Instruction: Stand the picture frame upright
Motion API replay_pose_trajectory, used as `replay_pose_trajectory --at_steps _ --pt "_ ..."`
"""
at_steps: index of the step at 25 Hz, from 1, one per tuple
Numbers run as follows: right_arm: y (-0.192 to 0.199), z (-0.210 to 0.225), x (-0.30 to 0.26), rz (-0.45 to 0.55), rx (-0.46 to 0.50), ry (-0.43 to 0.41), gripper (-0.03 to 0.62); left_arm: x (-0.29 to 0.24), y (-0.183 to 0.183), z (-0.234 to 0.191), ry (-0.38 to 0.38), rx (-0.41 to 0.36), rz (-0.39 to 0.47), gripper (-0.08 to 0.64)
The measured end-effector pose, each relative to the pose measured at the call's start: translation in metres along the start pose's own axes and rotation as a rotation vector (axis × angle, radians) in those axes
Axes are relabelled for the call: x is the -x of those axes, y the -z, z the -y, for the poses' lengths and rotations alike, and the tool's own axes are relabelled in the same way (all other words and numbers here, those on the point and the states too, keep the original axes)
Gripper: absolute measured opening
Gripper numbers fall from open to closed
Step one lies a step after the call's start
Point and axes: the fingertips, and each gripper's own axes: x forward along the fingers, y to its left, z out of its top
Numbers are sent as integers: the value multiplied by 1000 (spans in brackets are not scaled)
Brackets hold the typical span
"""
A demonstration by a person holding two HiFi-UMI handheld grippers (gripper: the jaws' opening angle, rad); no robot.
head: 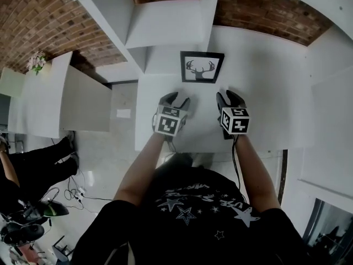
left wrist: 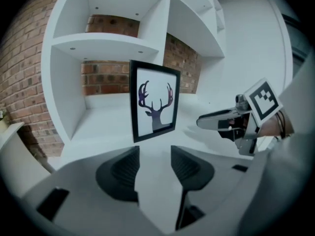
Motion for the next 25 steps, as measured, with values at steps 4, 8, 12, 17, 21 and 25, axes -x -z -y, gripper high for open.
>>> replay_pose_trajectory --at_steps 4,8,12,17,21,25 --pt "2 2 28 38 13 -2 164 23 -1 21 -23 24 48 186" --pt "8 2 58 61 9 -16 164 44 4 44 -38 50 91 186" --pt "22 1 88 80 4 -17 158 71 15 68 -75 89 132 186" --pt "44 -2 114 70 19 -54 140 101 36 97 -84 131 152 186" --pt "52 -4 126 71 14 -88 123 124 45 101 -125 168 169 175" --pt "58 -3 129 76 1 -102 84 133 48 101 -147 193 174 153"
